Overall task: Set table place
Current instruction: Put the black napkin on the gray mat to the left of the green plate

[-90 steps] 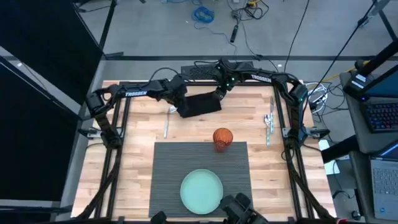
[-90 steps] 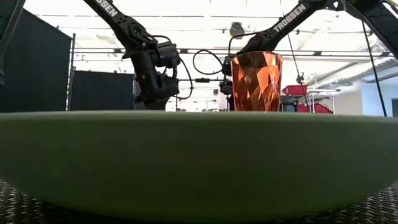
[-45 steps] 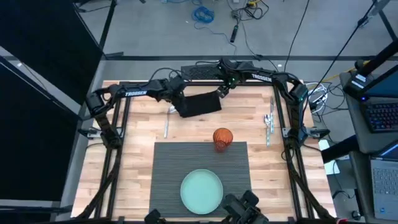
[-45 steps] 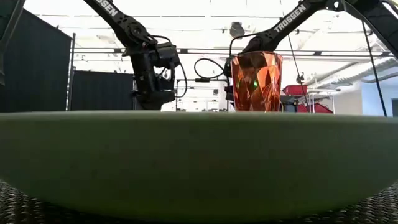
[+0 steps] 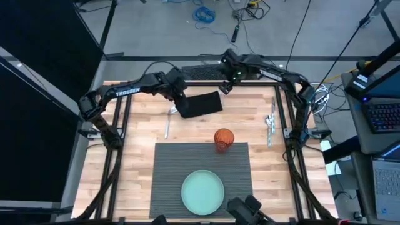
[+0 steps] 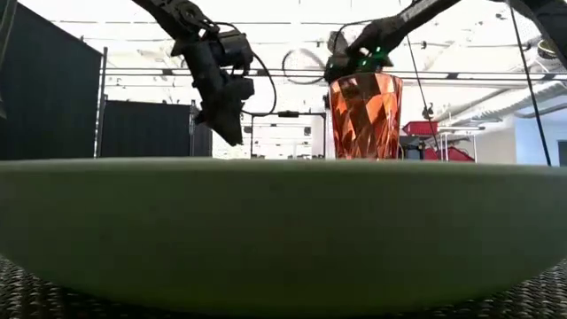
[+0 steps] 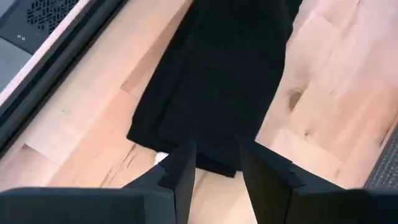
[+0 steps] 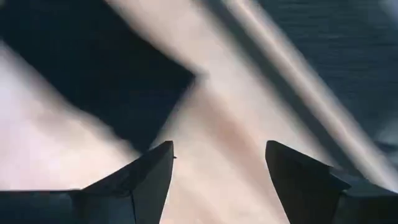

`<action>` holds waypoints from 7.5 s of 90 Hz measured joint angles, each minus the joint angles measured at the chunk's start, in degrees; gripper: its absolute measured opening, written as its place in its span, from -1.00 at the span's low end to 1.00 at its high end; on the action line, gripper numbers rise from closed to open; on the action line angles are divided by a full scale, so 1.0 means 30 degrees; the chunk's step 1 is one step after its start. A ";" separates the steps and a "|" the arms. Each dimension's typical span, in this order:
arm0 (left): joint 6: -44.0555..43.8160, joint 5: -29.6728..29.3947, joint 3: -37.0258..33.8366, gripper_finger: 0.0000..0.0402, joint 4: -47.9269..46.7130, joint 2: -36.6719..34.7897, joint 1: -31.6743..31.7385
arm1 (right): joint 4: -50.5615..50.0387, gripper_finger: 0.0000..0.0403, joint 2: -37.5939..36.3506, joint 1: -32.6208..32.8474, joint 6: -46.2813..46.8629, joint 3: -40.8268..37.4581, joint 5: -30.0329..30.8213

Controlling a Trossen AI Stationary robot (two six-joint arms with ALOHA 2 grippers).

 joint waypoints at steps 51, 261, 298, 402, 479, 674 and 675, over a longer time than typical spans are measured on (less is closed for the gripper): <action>0.0082 -0.0022 0.0007 -0.45 -0.0286 0.0000 -0.0022 | 0.0970 -1.00 0.2917 0.0910 -0.2260 -0.0044 -0.5039; 0.5951 0.3305 0.8757 -0.19 -0.7633 0.9277 0.4082 | -0.6990 -0.07 0.2049 -0.0438 -0.4681 0.4700 -0.5258; 0.5944 0.2441 0.8750 -0.19 -0.5606 0.9741 0.3701 | -0.2270 0.05 0.2049 -0.0809 -0.3563 0.0283 -0.7312; 0.4982 0.3548 0.8801 -0.19 -0.6608 1.2138 0.3286 | 0.4939 0.05 0.2144 0.0206 0.1169 -0.3614 -0.3118; 0.6446 0.3514 0.9608 -0.95 -0.7657 1.2249 0.3118 | 0.5748 -0.93 0.3863 0.1282 0.1964 -0.3614 -0.3654; -0.8829 0.0022 -0.5436 -1.00 -0.7612 -0.6773 -1.0601 | 0.6810 -1.00 0.2937 0.9582 0.5165 0.1632 -0.3269; -0.8999 0.0022 -0.5514 -1.00 -0.7602 -0.6904 -1.0785 | 0.6902 -1.00 0.3000 0.9654 0.5295 0.1632 -0.3274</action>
